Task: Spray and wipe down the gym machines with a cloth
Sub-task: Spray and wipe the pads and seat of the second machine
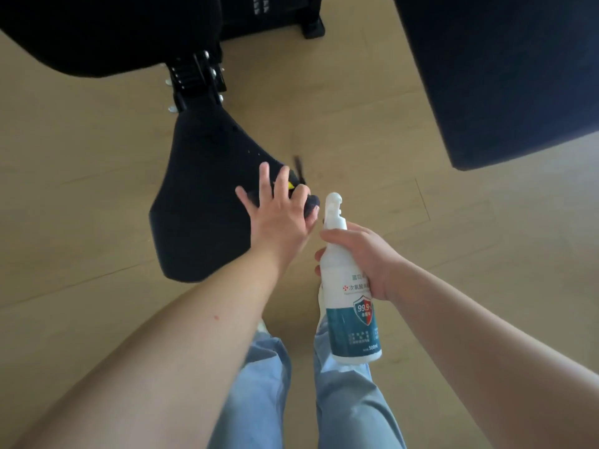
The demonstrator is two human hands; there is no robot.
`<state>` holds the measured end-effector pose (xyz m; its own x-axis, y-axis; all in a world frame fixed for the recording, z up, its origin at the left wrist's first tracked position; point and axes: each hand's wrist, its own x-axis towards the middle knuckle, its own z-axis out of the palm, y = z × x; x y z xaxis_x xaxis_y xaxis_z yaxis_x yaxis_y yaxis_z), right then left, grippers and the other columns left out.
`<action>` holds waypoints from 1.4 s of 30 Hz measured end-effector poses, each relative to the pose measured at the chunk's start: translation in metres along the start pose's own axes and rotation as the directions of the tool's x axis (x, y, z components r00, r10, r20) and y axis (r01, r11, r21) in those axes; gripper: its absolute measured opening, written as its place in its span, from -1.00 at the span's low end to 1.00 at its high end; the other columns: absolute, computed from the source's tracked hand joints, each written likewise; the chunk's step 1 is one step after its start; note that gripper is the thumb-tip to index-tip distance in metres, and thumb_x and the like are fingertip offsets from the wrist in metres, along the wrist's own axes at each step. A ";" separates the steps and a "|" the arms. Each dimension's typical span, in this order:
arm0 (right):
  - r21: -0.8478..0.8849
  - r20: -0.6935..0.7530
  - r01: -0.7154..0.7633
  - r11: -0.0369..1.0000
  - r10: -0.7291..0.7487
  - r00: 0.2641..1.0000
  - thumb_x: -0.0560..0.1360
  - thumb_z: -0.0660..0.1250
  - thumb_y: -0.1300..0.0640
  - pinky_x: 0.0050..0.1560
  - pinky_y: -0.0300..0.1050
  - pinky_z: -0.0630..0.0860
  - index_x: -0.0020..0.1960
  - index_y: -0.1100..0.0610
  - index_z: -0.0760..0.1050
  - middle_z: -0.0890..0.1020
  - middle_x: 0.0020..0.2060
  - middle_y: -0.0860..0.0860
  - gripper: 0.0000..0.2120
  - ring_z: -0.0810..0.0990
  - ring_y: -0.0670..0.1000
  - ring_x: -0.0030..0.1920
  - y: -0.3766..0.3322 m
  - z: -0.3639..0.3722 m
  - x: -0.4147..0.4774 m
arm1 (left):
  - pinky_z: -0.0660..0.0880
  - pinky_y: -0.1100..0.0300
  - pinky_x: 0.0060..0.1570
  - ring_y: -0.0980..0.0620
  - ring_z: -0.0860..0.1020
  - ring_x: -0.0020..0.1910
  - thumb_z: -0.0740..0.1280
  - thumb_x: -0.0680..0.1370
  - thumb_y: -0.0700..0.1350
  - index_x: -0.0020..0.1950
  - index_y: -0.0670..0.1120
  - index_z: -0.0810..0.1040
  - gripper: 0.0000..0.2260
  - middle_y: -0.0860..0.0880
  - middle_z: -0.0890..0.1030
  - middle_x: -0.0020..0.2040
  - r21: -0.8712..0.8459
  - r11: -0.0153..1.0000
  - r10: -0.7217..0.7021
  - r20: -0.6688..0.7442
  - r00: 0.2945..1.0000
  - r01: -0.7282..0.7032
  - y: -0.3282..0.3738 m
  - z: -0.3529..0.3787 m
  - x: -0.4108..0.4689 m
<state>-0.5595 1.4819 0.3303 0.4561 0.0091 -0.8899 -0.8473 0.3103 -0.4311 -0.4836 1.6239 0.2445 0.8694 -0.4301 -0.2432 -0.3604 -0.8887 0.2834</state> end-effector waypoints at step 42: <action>-0.090 0.075 0.029 0.996 -0.022 0.997 0.61 0.42 0.11 -0.06 0.13 0.61 0.32 0.09 0.52 0.70 -0.15 0.18 -0.70 0.66 0.22 -0.16 -0.014 -0.007 0.024 | 0.08 -0.36 0.52 -0.16 0.17 0.63 0.35 0.56 0.07 -0.22 -0.01 0.56 -0.78 -0.07 0.35 0.59 -0.149 0.899 0.403 -0.083 0.911 -0.411 -0.039 -0.002 -0.015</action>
<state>-0.5385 1.4707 0.3138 0.4937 0.0740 -0.8665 -0.8549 0.2236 -0.4681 -0.4822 1.6657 0.2392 0.6750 -0.7372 -0.0306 -0.6314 -0.5986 0.4930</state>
